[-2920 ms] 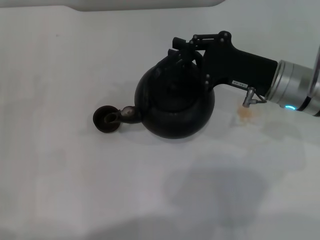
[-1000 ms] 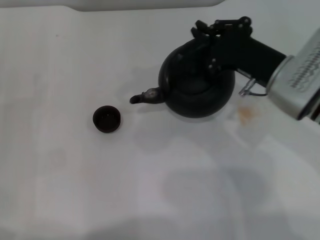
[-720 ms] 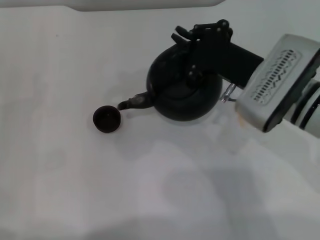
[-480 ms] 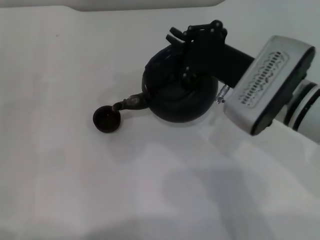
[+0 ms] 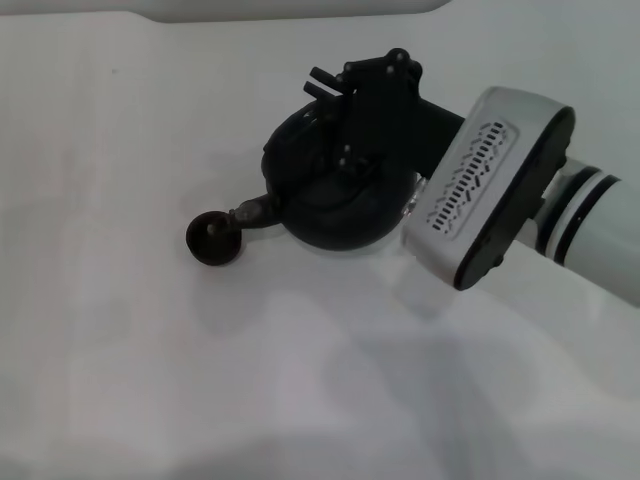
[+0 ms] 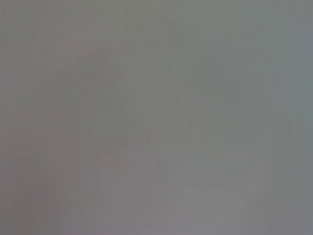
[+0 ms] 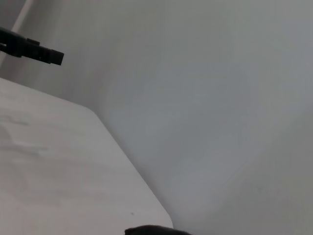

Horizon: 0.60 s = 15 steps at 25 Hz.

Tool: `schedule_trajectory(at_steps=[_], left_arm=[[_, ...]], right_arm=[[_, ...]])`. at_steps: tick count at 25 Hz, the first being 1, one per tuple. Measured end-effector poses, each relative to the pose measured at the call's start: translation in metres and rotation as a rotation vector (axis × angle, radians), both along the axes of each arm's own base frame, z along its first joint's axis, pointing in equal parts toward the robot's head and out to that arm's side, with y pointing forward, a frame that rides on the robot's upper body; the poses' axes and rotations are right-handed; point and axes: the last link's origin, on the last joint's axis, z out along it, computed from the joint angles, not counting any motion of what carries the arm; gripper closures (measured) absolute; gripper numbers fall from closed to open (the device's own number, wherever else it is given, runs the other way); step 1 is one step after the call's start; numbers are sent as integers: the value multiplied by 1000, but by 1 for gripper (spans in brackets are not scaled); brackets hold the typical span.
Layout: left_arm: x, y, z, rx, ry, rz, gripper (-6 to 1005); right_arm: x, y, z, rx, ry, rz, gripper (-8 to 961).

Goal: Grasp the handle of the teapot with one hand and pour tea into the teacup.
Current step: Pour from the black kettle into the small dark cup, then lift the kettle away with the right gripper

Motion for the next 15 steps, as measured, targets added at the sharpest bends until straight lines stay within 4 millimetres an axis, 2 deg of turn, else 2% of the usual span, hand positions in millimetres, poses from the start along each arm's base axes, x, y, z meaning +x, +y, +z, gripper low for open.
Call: schedule_trajectory(at_steps=[15], left_arm=[[-1, -3, -2, -2, -6, 7, 107]], right_arm=[[-15, 4, -10, 4, -82, 68, 896]])
